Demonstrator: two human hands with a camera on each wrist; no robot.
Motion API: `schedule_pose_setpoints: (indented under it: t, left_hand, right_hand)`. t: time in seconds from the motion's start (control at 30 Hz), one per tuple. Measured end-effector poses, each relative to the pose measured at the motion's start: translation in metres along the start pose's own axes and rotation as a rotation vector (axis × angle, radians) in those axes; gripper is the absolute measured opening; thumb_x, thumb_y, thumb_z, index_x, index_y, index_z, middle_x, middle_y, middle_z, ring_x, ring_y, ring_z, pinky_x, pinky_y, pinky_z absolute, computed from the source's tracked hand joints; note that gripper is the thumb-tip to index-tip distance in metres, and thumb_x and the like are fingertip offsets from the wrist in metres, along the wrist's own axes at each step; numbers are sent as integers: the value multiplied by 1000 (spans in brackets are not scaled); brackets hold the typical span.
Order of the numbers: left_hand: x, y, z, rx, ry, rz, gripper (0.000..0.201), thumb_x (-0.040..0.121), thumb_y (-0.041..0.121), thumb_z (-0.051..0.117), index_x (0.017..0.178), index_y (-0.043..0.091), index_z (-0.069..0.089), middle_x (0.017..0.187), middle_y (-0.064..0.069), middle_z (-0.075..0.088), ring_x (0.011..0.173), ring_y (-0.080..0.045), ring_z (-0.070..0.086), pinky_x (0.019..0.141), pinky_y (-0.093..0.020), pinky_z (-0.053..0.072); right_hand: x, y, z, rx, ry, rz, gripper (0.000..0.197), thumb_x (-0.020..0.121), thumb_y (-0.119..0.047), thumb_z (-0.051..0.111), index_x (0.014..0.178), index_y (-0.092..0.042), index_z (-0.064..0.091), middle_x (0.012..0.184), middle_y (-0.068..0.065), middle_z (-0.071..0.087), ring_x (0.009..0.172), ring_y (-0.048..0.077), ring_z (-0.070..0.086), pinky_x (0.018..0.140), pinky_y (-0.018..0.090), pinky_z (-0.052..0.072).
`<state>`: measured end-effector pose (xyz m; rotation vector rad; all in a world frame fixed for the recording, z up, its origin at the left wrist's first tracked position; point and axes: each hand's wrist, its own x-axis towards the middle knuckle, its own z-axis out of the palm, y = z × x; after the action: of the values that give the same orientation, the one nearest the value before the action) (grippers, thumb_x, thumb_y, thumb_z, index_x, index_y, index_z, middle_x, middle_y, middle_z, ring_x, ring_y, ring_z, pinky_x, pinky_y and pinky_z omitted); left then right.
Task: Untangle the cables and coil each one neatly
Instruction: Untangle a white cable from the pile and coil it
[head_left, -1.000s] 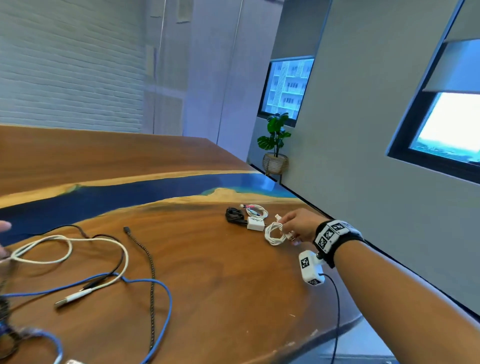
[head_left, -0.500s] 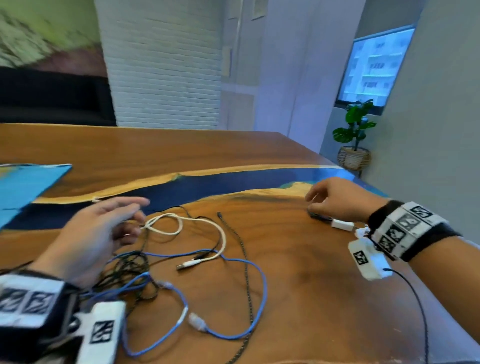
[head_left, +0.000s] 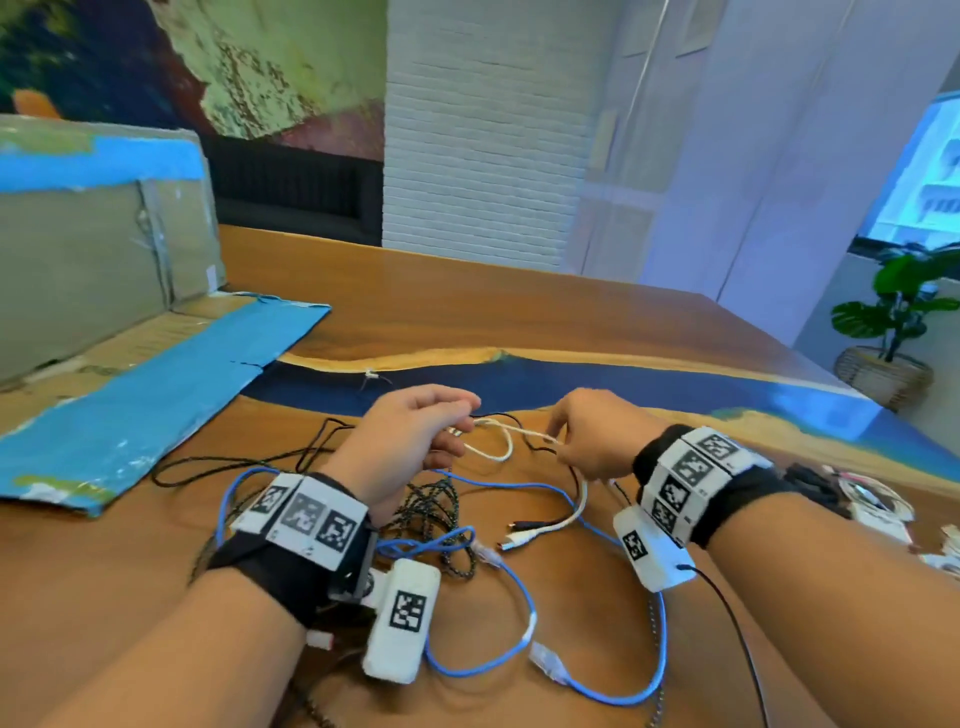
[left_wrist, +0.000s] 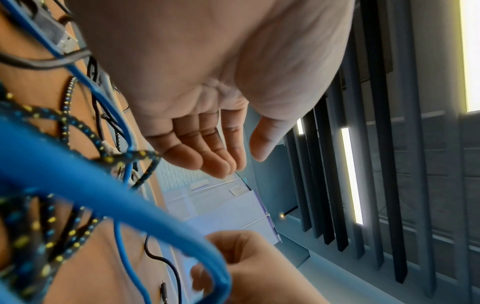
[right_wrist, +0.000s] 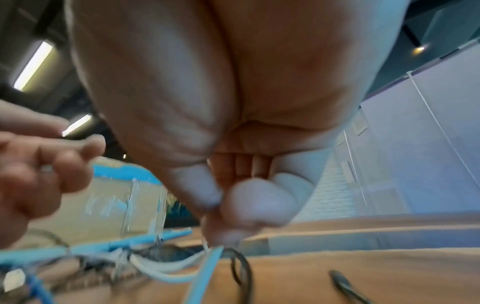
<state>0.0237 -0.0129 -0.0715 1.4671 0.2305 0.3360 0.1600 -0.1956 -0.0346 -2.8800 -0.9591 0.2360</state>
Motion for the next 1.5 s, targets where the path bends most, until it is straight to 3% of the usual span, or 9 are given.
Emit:
schedule_pose_setpoints:
  t: [0.17, 0.3, 0.5, 0.67, 0.77, 0.87, 1.0, 1.17, 1.5]
  left_hand:
    - [3, -1, -5, -130, 66, -49, 18, 102, 21, 62, 116, 12, 68, 100, -8, 68, 79, -20, 66, 74, -33, 55]
    - [4, 1, -5, -148, 91, -32, 42, 102, 30, 62, 141, 21, 49, 110, -8, 64, 73, -19, 67, 68, -33, 53]
    - [4, 1, -6, -195, 195, 78, 50, 97, 25, 69, 138, 33, 41, 102, -12, 65, 62, -20, 59, 58, -34, 47]
    - [10, 0, -13, -184, 344, 93, 57, 96, 20, 69, 142, 38, 41, 84, -3, 62, 54, -15, 49, 55, -31, 44]
    - [9, -2, -9, -122, 216, 44, 32, 98, 20, 65, 130, 23, 66, 81, -1, 57, 54, -13, 46, 54, -30, 39]
    - [5, -7, 1, -53, 159, 39, 20, 98, 17, 66, 115, 22, 76, 89, -3, 60, 62, -14, 51, 55, -29, 42]
    - [5, -8, 4, -73, 176, 28, 35, 95, 9, 69, 126, 24, 67, 115, -3, 57, 84, -21, 62, 61, -30, 49]
    - [6, -5, 0, -129, 274, 41, 38, 91, 8, 72, 122, 24, 55, 98, -9, 58, 68, -17, 55, 55, -30, 46]
    - [1, -7, -1, 10, 142, -8, 15, 94, 25, 73, 103, 15, 80, 80, -2, 61, 61, -14, 49, 52, -28, 43]
  right_hand:
    - [-8, -16, -24, 742, 359, -207, 15, 100, -14, 65, 89, -15, 75, 67, 15, 67, 50, 22, 60, 47, 33, 54]
    - [-29, -33, -19, 1206, 240, -470, 17, 94, -3, 66, 97, -11, 80, 71, 12, 56, 50, 21, 50, 44, 31, 46]
    - [-28, -20, 18, 1212, 156, -529, 21, 81, -21, 71, 97, -18, 84, 73, 9, 62, 60, 21, 45, 50, 33, 40]
    - [-26, 0, 35, 1116, 97, -517, 22, 85, -12, 70, 96, -25, 85, 87, 18, 73, 71, 17, 51, 61, 36, 40]
    - [-23, 8, 39, 1173, 45, -467, 20, 97, -9, 62, 104, -4, 80, 73, 8, 67, 68, 18, 48, 61, 31, 41]
    - [-22, 8, 42, 1152, 24, -455, 32, 94, -32, 62, 95, -8, 83, 68, -4, 56, 69, 24, 45, 62, 33, 42]
    - [-25, 2, 44, 1149, -3, -518, 30, 81, -42, 72, 82, -15, 84, 78, 3, 63, 77, 29, 49, 70, 41, 45]
    - [-28, -2, 46, 1180, -25, -549, 22, 72, -36, 73, 66, -15, 79, 76, 1, 68, 75, 22, 55, 71, 35, 48]
    - [-25, -2, 51, 1269, 46, -522, 17, 78, -13, 65, 75, -17, 80, 89, 5, 75, 90, 18, 66, 86, 33, 47]
